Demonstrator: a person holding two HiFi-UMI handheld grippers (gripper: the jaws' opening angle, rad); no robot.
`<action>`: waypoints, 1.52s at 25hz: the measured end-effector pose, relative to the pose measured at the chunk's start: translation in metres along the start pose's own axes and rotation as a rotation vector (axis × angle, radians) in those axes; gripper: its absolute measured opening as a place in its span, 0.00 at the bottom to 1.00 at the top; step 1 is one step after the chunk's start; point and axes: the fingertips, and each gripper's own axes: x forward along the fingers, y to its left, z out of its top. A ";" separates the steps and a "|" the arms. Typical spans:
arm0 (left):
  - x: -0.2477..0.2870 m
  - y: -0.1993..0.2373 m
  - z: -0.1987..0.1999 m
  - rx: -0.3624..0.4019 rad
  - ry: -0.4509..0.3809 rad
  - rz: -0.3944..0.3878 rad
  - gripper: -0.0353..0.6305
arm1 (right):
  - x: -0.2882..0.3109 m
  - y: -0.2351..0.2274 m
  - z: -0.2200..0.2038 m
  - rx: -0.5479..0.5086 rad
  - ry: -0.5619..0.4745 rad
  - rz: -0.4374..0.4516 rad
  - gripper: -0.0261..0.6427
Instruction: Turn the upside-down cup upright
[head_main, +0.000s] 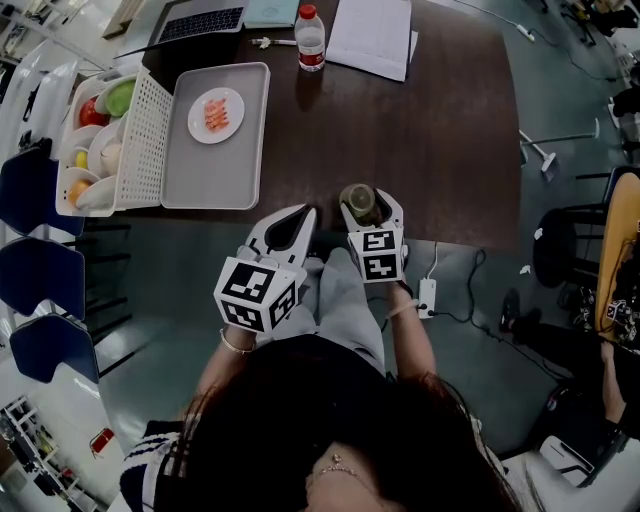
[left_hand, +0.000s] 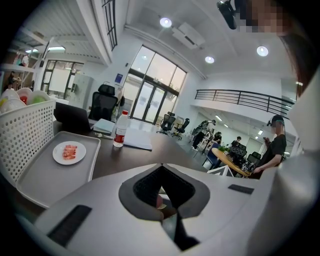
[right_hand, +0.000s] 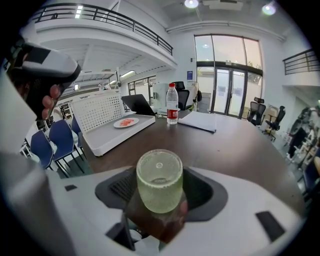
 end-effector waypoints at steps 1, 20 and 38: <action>0.000 0.000 0.002 0.002 -0.004 0.000 0.05 | -0.001 -0.001 0.001 0.008 -0.004 0.000 0.48; 0.003 -0.006 0.028 0.035 -0.045 -0.037 0.05 | -0.071 -0.015 0.058 0.093 -0.141 0.015 0.48; 0.004 -0.008 0.051 0.051 -0.089 -0.056 0.05 | -0.132 -0.022 0.128 0.259 -0.368 0.110 0.48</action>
